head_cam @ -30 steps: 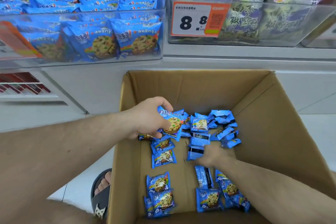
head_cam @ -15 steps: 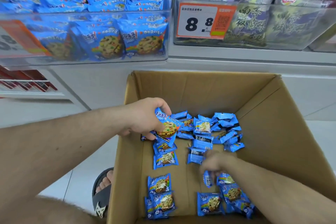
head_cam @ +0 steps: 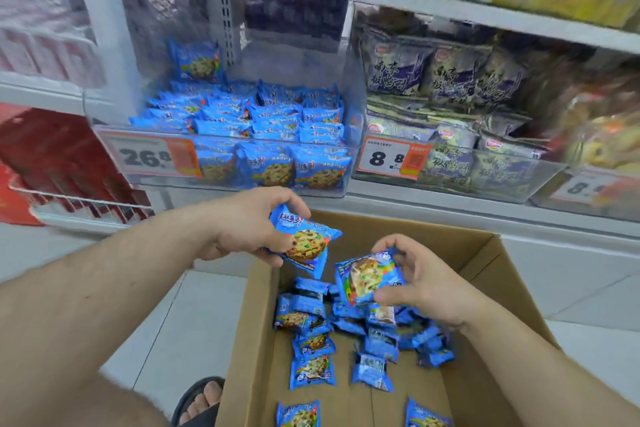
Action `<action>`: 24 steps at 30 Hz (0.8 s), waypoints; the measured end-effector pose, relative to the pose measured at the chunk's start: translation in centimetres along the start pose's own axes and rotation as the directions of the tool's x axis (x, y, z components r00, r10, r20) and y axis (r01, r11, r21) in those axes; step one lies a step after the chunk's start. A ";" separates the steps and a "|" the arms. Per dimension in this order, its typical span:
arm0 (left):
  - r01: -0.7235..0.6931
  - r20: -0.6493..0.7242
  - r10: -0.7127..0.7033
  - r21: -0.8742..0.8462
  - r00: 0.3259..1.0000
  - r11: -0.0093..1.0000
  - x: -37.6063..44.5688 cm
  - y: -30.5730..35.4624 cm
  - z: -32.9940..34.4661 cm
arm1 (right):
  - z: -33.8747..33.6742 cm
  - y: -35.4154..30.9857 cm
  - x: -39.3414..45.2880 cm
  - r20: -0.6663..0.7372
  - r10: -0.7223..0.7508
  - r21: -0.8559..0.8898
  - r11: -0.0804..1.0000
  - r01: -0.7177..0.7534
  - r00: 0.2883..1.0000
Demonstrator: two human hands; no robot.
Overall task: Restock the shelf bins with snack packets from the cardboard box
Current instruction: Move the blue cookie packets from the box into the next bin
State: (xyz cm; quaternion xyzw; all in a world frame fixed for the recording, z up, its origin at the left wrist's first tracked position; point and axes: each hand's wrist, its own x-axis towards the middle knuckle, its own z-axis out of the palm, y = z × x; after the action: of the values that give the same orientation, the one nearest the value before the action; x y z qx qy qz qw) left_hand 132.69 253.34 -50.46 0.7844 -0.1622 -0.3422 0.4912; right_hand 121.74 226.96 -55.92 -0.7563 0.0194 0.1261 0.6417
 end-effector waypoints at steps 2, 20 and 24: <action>-0.037 -0.049 0.035 -0.040 0.998 0.998 -0.9 0.7 -0.8 | 0.7 -2.2 -0.4 -0.059 -0.082 0.066 0.994 0.086 0.995; -0.242 -0.164 0.220 -0.131 0.962 0.961 -3.3 1.9 -1.6 | 4.3 -14.4 2.6 -0.004 -0.254 0.061 0.965 0.254 0.967; -0.289 -0.094 0.280 -0.109 0.955 0.951 -3.5 1.6 -2.0 | 5.4 -15.8 3.9 0.094 -0.279 -0.200 0.935 0.292 0.956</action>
State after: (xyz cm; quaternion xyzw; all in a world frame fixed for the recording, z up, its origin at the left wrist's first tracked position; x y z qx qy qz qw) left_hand 131.74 256.01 -47.13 0.7340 -0.2332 -0.2464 0.5883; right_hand 127.63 235.51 -42.31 -0.8106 -0.1246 0.0570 0.5694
